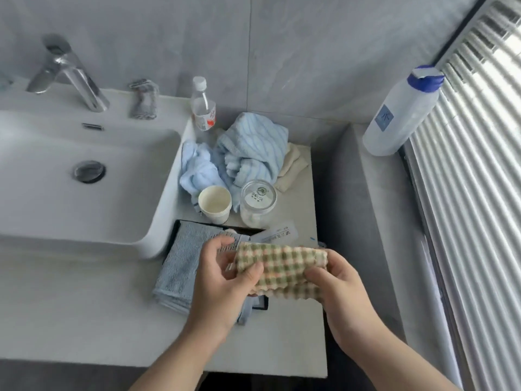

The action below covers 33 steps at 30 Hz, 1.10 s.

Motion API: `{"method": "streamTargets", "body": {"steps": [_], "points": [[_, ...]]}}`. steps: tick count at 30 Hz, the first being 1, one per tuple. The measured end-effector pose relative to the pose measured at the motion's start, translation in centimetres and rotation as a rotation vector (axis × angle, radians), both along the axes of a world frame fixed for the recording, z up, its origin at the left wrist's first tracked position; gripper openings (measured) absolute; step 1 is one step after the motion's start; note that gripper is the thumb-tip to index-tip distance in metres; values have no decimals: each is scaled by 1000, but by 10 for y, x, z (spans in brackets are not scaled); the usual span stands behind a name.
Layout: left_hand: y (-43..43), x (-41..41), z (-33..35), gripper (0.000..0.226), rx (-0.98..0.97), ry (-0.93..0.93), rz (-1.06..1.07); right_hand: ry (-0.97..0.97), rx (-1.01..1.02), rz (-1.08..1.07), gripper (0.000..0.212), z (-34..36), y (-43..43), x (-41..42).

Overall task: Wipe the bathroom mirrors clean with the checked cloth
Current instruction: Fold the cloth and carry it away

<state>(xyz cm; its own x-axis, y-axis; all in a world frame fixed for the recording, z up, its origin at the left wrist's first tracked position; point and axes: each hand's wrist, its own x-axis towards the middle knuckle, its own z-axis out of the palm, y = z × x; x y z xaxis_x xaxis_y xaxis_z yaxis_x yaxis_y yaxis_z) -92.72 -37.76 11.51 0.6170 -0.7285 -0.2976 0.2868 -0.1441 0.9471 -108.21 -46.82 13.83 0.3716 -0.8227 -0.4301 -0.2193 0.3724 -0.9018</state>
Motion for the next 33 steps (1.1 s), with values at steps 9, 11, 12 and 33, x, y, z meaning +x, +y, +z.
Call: {"method": "streamTargets", "body": {"steps": [9,11,12,33], "points": [[96,-29,-9,23,151,-57,112,-53,159,170,17,-22,59,-6],[122,-32,-5,15,166,-63,153,-48,182,204,28,-23,79,-4],[136,-33,-2,17,172,-71,185,-48,194,222,29,-22,89,-1],[395,-26,-24,10,302,192,741,199,44,859,5,-36,295,103]]}}
